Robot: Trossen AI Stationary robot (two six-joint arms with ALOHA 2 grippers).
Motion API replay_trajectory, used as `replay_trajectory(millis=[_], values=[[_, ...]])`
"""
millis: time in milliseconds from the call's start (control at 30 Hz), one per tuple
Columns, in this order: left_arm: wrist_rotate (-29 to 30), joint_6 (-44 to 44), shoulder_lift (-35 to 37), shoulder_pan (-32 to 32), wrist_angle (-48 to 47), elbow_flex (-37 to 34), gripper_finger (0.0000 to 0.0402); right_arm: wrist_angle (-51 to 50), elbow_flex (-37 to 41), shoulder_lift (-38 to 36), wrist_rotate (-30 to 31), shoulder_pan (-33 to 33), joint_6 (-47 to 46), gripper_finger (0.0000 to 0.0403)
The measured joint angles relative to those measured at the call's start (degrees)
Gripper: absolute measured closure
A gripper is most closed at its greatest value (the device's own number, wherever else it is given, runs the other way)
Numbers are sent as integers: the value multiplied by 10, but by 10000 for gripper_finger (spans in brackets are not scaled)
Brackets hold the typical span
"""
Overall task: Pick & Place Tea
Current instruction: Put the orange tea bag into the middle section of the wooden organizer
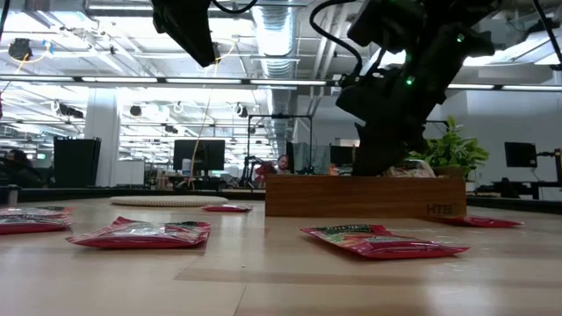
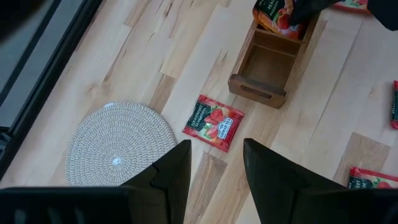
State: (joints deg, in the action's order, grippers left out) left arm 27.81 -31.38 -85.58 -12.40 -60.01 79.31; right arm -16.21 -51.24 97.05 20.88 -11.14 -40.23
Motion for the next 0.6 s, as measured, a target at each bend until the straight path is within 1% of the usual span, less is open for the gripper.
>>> replay_trajectory(millis=[300, 600], values=[[0, 0, 0, 0, 1, 0, 261, -16, 1, -47, -2, -1, -2, 402], [0, 4, 0, 0, 0, 0, 261, -42, 1, -129, 0, -1, 1, 402]])
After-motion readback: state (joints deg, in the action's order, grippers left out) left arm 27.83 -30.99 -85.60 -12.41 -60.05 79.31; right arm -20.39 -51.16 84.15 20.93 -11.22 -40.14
